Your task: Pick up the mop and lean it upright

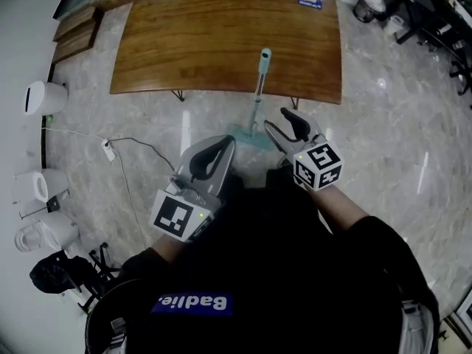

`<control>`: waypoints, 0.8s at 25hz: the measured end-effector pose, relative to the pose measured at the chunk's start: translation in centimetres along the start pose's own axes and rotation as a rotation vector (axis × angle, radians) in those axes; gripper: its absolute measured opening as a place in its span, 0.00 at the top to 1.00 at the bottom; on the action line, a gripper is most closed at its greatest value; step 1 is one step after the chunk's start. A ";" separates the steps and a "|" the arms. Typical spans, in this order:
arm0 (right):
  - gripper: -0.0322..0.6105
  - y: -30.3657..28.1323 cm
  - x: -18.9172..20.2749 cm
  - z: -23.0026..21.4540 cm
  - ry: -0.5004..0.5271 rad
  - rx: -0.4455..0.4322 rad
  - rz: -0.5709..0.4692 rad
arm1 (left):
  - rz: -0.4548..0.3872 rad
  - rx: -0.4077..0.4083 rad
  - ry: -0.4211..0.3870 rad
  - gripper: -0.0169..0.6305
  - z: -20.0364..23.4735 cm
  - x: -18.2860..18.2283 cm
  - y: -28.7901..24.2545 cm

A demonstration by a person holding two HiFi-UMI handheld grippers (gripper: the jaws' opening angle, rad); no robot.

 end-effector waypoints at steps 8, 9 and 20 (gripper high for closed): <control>0.95 4.5 0.7 2.6 0.032 0.001 -0.048 | 0.006 -0.009 0.006 0.94 -1.5 1.2 2.0; 0.95 4.6 0.9 3.3 0.034 0.015 -0.050 | -0.013 0.003 0.003 0.94 -1.4 1.3 2.5; 0.95 5.5 2.6 17.0 0.052 0.244 -0.118 | -0.062 0.178 -0.003 0.94 1.4 3.1 13.7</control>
Point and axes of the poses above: the fingertips, and each gripper's own axes: y backward along the fingers, z to its left, x out of its underside, the point moved 8 cm from there along y, backward along the fingers
